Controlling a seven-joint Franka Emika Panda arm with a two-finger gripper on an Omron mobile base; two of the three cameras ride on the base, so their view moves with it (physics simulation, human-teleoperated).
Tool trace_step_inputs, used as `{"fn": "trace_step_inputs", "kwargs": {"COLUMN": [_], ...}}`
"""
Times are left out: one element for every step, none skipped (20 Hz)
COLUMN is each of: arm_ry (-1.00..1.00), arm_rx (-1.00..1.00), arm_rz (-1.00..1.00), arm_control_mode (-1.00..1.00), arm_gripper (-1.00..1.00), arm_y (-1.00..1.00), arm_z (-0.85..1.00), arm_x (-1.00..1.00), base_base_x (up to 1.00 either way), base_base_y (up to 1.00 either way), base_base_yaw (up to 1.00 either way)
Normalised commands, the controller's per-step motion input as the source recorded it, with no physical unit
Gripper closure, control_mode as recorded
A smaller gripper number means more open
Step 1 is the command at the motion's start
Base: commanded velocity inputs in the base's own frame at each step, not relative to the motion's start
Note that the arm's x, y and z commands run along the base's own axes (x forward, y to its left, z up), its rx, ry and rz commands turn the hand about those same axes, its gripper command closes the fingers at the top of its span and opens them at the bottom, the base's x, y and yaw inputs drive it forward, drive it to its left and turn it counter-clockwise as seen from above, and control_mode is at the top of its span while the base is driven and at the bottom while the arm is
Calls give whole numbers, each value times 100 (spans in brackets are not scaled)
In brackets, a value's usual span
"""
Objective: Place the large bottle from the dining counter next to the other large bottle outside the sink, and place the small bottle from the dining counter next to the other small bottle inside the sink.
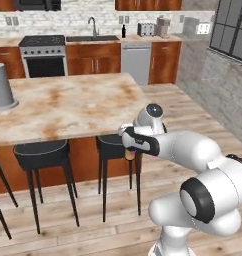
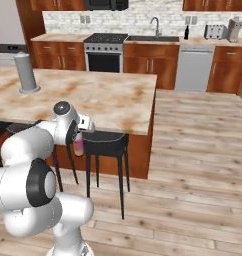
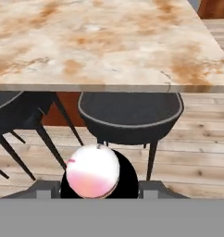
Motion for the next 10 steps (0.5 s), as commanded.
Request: {"fn": "trace_step_inputs", "kwargs": {"arm_ry": [0, 0, 0, 0, 0, 0, 0, 0, 0, 0], "arm_rx": [0, 0, 0, 0, 0, 0, 0, 0, 0, 0], "arm_rz": [0, 0, 0, 0, 0, 0, 0, 0, 0, 0], "arm_control_mode": [100, 100, 100, 100, 100, 100, 100, 100, 100, 100], "arm_gripper": [100, 100, 100, 100, 100, 100, 100, 100, 100, 100], "arm_y": [0, 0, 0, 0, 0, 0, 0, 0, 0, 0], "arm_z": [0, 0, 0, 0, 0, 0, 0, 0, 0, 0], "arm_x": [0, 0, 0, 0, 0, 0, 0, 0, 0, 0], "base_base_x": [0, 0, 0, 0, 0, 0, 0, 0, 0, 0], "base_base_y": [-95, -94, -96, -100, -100, -99, -100, -99, -96, -96], "base_base_yaw": [-3, -2, -2, -3, -3, -2, -2, -2, -2, -2]}}
